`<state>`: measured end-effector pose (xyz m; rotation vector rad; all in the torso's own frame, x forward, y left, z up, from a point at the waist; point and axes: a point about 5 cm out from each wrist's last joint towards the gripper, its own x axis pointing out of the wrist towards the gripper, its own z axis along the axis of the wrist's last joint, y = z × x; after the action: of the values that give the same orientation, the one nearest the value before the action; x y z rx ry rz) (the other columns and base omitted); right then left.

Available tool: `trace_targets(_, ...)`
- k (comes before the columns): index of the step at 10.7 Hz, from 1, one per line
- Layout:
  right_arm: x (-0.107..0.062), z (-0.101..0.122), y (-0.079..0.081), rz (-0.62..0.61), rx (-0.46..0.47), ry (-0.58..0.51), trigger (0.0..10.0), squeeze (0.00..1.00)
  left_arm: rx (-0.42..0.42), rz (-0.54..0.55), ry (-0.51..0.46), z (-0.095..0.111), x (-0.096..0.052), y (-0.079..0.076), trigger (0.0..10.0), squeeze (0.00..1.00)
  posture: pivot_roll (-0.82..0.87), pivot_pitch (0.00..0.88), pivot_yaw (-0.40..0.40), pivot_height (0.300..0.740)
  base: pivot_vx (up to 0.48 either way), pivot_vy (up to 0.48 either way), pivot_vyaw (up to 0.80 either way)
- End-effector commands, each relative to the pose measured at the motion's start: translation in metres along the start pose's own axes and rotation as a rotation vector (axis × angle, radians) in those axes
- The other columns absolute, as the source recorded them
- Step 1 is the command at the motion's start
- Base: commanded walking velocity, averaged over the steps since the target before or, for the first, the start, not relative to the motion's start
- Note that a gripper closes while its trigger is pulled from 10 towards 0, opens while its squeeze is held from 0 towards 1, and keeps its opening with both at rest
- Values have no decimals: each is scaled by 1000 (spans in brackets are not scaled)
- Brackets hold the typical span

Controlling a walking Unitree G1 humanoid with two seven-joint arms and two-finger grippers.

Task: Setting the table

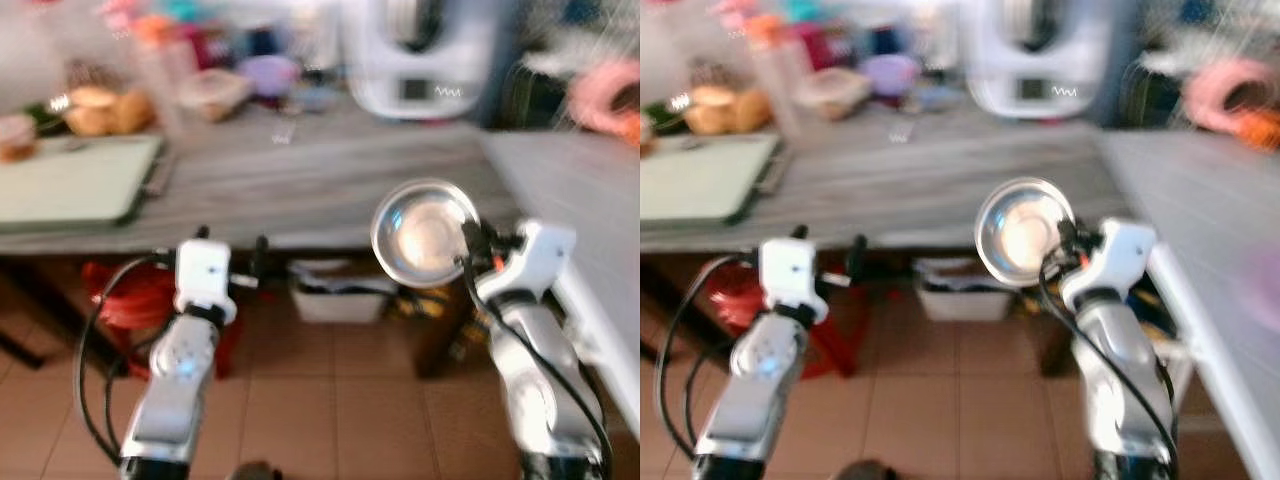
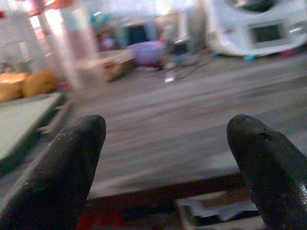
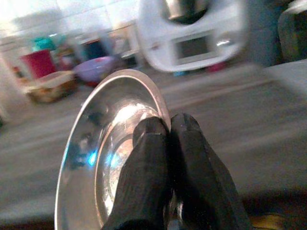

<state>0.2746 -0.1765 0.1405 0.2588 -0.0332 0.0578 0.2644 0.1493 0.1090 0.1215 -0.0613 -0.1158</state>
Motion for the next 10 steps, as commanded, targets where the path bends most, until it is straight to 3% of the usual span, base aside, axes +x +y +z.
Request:
trace_targets(1, 1, 4, -3, -10, -1, -11, 10000, 0, 2, -1, -13, 4, 2, -1, 10000, 0, 0, 0, 24, 740, 480, 0, 0)
trace_targets(4, 7, -5, 4, 35, 35, 45, 10000, 0, -16, 16, -18, 4, 2, -1, 10000, 0, 1, 0, 24, 740, 430, 0, 0)
trace_targets(8, 19, -13, -2, -38, 140, 61, 10000, 0, -12, 38, -29, 5, -5, 5, 10000, 0, 22, 0, 29, 740, 0, 0, 0)
trace_targets(10, 31, -22, 3, -52, 276, 116, 10000, 0, -21, 49, -10, 3, -7, 5, 10000, 0, 34, 0, 28, 740, 0, 0, 0)
